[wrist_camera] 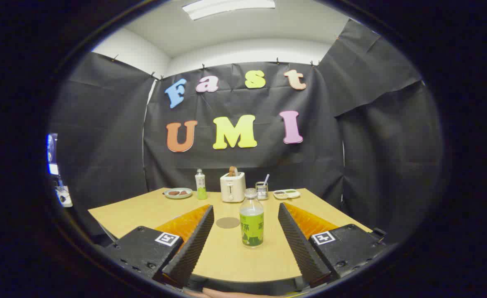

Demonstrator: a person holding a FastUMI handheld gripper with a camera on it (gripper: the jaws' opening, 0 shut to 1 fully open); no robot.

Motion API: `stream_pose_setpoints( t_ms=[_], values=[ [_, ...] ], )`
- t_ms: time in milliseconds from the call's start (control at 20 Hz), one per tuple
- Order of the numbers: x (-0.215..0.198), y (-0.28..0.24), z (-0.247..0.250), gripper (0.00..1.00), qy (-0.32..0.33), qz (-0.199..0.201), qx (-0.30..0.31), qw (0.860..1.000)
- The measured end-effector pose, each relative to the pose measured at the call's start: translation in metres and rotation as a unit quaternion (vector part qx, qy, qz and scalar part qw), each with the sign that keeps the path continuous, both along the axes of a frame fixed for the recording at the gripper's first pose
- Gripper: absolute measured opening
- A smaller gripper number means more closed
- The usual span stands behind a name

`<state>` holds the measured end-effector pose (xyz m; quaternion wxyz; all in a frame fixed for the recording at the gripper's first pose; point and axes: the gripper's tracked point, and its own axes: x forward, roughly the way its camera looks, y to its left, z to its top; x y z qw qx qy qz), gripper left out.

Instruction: Take the bottle from table, then pour the juice into the cup, finally place the bottle on the coaster

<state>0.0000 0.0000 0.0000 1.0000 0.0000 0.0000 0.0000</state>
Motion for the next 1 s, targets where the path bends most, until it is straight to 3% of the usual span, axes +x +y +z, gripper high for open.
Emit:
stream_pose_setpoints(
  t_ms=[450,1000],
  values=[
    [-0.019,-0.013,-0.010,1.00,-0.004,0.007,-0.013,1.000],
    [-0.005,-0.027,-0.025,1.00,0.016,-0.007,-0.009,1.000]
  ],
)
